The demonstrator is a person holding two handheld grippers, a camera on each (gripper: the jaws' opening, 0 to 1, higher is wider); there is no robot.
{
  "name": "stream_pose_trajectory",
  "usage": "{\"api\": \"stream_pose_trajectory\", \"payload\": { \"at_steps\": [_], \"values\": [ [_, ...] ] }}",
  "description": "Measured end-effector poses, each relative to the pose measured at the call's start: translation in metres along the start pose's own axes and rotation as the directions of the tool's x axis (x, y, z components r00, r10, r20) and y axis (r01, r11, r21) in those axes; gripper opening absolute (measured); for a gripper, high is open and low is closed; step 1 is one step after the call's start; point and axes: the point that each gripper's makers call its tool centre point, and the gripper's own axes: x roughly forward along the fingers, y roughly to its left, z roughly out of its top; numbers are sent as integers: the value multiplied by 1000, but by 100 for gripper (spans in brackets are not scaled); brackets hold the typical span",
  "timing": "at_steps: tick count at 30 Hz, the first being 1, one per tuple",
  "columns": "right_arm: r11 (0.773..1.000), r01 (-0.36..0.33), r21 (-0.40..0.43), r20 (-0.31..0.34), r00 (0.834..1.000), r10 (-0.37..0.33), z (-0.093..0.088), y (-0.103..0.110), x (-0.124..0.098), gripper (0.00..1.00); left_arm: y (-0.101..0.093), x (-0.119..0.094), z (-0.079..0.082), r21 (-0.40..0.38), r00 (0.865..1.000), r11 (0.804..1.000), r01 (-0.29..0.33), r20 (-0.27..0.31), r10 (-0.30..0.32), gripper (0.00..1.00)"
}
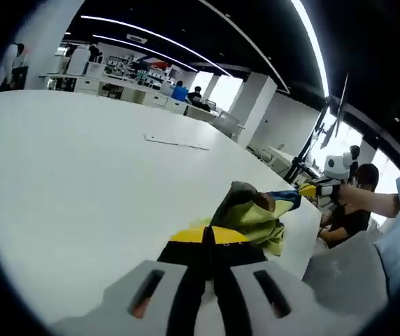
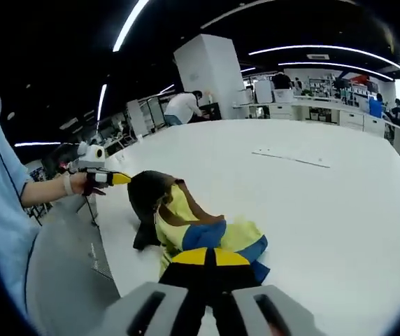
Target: Fold the garment on the visible template until the final outline fits inside the template.
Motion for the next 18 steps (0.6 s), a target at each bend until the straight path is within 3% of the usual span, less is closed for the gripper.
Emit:
{"api": "stream_pose_trajectory", "payload": {
  "at_steps": [10,18],
  "values": [
    [997,3,-82,127,992,7,63,14,-25,0,-8,-21,55,97,996,995,-28,82,20,0],
    [990,-2,-143,225,974,35,108,32,-49,0,-20,-45,102,162,985,986,-35,172,7,0]
  ]
}}
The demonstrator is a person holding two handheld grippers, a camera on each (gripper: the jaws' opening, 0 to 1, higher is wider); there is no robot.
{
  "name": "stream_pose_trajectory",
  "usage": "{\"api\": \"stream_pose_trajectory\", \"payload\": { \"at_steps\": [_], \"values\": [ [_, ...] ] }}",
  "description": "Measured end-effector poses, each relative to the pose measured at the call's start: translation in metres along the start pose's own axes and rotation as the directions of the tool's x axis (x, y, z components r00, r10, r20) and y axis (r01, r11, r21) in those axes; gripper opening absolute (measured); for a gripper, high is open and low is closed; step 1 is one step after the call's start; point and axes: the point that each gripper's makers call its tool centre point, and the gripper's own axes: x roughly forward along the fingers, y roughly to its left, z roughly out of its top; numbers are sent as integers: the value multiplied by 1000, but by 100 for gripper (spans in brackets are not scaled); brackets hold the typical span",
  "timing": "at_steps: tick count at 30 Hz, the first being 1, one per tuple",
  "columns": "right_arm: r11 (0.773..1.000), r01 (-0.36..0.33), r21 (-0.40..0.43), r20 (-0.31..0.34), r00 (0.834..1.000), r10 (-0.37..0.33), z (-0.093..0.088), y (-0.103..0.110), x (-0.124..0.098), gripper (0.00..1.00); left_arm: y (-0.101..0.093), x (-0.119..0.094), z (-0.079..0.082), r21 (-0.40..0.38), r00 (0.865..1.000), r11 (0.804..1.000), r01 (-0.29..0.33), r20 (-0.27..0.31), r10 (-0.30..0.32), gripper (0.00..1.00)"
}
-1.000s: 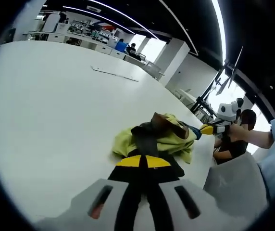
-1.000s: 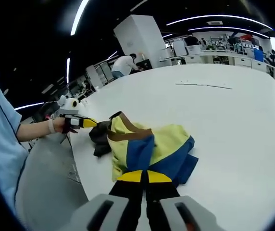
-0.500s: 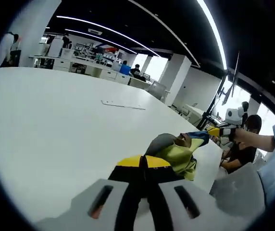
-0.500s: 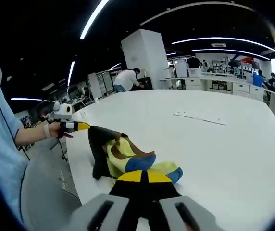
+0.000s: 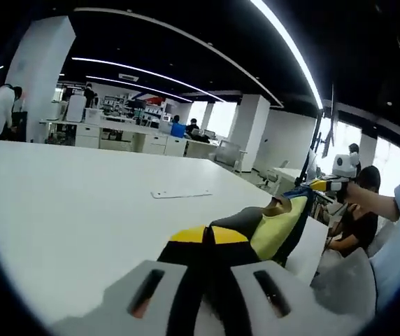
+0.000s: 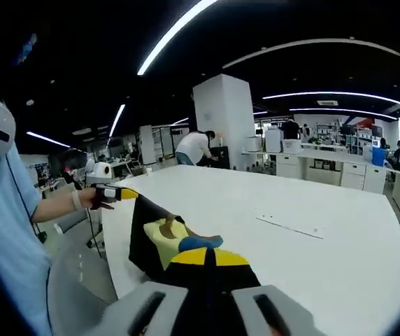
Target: Fold the garment on the visible template until the final outline fits inside the template.
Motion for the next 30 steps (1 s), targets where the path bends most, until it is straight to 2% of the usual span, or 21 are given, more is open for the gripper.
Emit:
{"api": "stream_pose_trajectory", "payload": {
  "at_steps": [8,12,17,20,23,29,30],
  "values": [
    [999,-30,-28,97,995,33,47,16,-14,0,3,-17,50,31,994,999,-12,113,8,0],
    [998,-55,-36,146,988,60,68,14,-20,0,5,-22,73,48,987,999,-13,158,5,0],
    [993,-87,-86,165,981,100,95,14,-24,0,2,-22,109,95,977,995,-3,214,-17,0],
    [990,-102,-93,180,977,117,104,12,-24,0,3,-20,122,118,973,993,-15,232,-13,0],
    [992,-94,-84,170,980,107,97,-1,-17,0,10,-11,119,110,975,994,-18,222,-6,0],
    [997,-77,7,86,993,76,57,-35,10,0,35,23,80,71,992,997,-34,123,25,0],
    [997,-76,24,57,996,75,46,-43,17,0,43,32,68,61,996,997,-46,83,41,0]
  ]
}}
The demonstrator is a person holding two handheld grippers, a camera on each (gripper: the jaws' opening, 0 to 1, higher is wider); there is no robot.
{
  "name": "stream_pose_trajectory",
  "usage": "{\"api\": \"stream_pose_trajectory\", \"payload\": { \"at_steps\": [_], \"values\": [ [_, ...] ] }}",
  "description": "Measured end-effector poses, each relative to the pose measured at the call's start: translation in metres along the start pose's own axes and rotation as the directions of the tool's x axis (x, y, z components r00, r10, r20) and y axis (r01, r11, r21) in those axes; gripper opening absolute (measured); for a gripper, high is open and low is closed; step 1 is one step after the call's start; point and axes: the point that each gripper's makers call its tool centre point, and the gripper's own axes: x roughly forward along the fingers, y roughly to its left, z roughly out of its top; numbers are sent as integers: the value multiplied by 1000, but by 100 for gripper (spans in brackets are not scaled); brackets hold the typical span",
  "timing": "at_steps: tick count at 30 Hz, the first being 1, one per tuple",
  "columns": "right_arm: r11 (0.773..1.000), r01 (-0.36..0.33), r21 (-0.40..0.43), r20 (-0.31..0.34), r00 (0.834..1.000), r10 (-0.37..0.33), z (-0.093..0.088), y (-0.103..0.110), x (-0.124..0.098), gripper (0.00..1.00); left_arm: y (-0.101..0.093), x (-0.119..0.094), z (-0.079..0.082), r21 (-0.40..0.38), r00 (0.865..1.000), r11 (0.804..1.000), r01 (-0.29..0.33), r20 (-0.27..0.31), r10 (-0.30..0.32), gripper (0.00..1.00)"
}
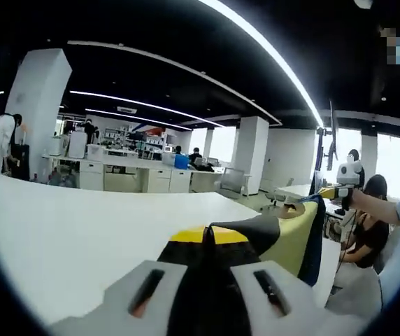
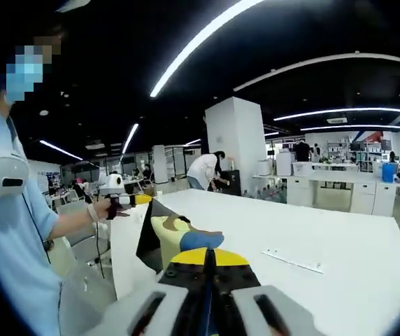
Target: Fold the garment on the visible template until the final outline fits inside the template.
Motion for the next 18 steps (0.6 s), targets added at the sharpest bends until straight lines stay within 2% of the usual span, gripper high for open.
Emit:
{"api": "stream_pose_trajectory", "payload": {
  "at_steps": [1,3,5,14,18],
  "values": [
    [1000,4,13,-26,1000,-4,-9,-6,4,0,3,7,-4,11,1000,1000,1,1,-1,0],
    [1000,13,20,-72,997,-12,-24,-20,15,0,11,21,-18,-15,999,1000,-4,-33,3,0],
    [1000,17,25,-91,996,-15,-33,-34,26,0,19,36,-28,-11,998,1000,-8,-59,7,0],
    [997,31,71,-205,979,-16,-66,-92,67,0,56,97,-57,-44,994,998,-45,-105,40,0],
    [995,50,85,-279,960,-24,-92,-123,84,0,70,125,-78,-50,988,997,-58,-144,51,0]
  ]
}}
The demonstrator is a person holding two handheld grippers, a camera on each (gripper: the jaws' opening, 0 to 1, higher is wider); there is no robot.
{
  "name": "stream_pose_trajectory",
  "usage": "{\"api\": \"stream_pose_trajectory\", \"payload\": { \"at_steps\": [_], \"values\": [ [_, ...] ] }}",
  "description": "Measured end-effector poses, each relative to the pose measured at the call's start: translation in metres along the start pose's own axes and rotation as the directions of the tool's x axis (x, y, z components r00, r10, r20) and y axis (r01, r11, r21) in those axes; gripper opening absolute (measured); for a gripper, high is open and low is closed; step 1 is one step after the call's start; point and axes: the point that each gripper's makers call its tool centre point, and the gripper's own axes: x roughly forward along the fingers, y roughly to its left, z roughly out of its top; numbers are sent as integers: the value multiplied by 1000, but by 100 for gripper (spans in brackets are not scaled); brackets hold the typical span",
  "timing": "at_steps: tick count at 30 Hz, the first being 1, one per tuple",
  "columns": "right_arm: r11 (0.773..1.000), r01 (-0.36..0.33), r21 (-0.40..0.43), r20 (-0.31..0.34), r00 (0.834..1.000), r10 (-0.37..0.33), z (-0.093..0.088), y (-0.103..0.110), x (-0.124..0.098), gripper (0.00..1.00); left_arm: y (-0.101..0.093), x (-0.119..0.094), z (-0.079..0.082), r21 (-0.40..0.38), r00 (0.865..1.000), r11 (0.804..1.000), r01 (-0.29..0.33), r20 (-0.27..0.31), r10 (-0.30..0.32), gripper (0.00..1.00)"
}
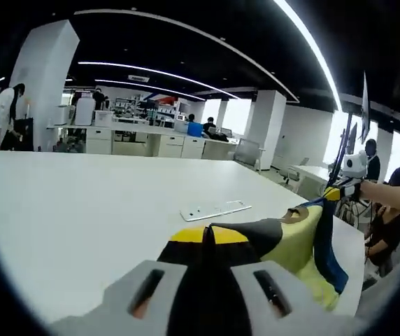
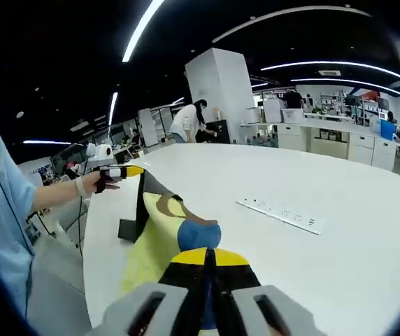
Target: Fold the garment on the visible template until the final outline fits inside the template.
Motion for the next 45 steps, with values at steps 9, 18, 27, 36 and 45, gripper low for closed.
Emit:
{"api": "stream_pose_trajectory", "payload": {
  "at_steps": [9,18,27,36,45],
  "values": [
    [995,9,95,-83,997,-1,-39,-51,53,0,26,50,-65,-34,991,999,-29,-135,24,0],
    [994,32,105,-190,982,-11,-75,-76,85,0,41,64,-107,-45,966,997,-63,-255,50,0],
    [988,66,137,-219,975,-35,-87,-104,99,0,53,77,-124,-35,947,995,-93,-313,78,0],
    [987,104,126,-226,971,-74,-91,-112,107,0,66,96,-133,7,931,991,-134,-341,128,0],
    [979,144,142,-230,967,-109,-94,-123,108,0,68,101,-134,-5,932,986,-165,-328,155,0]
  ]
}}
